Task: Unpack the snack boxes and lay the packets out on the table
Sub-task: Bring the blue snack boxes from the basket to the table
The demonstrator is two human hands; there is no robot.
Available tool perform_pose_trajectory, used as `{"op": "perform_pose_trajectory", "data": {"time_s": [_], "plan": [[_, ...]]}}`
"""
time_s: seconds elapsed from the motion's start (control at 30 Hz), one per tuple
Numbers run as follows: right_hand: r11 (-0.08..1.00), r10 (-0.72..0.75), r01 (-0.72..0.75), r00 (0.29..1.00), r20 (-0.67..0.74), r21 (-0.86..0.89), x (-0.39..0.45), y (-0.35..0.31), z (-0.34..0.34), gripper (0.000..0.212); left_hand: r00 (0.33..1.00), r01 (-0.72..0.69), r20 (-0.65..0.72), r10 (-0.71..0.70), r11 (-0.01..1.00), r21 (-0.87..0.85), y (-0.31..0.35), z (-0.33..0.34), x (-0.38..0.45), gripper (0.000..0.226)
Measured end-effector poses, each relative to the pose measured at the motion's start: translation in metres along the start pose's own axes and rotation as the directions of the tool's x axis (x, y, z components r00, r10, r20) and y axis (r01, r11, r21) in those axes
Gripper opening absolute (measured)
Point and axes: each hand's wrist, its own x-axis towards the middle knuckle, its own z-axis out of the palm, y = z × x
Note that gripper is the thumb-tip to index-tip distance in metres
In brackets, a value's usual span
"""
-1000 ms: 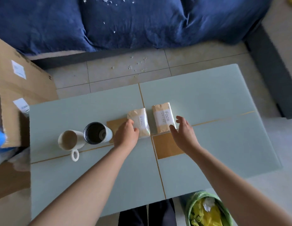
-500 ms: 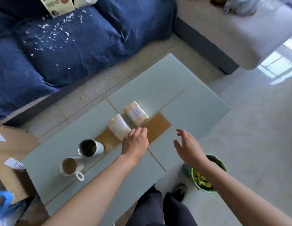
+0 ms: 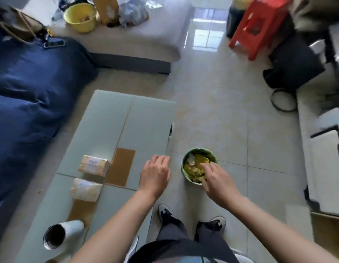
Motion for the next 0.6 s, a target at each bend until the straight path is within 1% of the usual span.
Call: {"op": "perform_pose_trajectory", "data": {"time_s": [0.07, 0.17, 0.33, 0.4, 0.5, 0.53, 0.6], "plan": [[0.997, 0.073, -0.072, 0.997, -0.033, 0.033, -0.026, 0.032, -0.009, 0.054, 0.997, -0.078, -0.009, 0.078, 0.997, -0.024, 0.048, 0.004, 0.008, 0.038], [0.978, 0.185, -0.176, 0.980, -0.077, 0.107, -0.071, 0.080, -0.021, 0.053, 0.982, -0.188, 0.004, 0.188, 0.981, -0.052, 0.121, 0.010, 0.013, 0.039], [0.927, 0.350, -0.321, 0.926, -0.143, 0.192, -0.147, 0.155, -0.034, 0.054, 0.933, -0.356, 0.051, 0.356, 0.934, -0.018, 0.240, 0.020, 0.017, 0.044], [0.900, 0.421, -0.385, 0.889, -0.178, 0.205, -0.174, 0.184, -0.034, 0.054, 0.905, -0.419, 0.065, 0.419, 0.908, -0.021, 0.282, 0.025, 0.017, 0.045], [0.831, 0.547, -0.492, 0.807, -0.224, 0.259, -0.220, 0.224, -0.033, 0.056, 0.845, -0.527, 0.101, 0.525, 0.850, -0.001, 0.344, 0.033, 0.014, 0.056], [0.817, 0.569, -0.509, 0.789, -0.233, 0.272, -0.227, 0.231, -0.032, 0.057, 0.837, -0.539, 0.112, 0.535, 0.842, 0.010, 0.354, 0.034, 0.015, 0.060], [0.754, 0.649, -0.568, 0.720, -0.245, 0.329, -0.251, 0.251, -0.026, 0.059, 0.780, -0.619, 0.132, 0.611, 0.785, 0.022, 0.389, 0.038, 0.013, 0.067]]}}
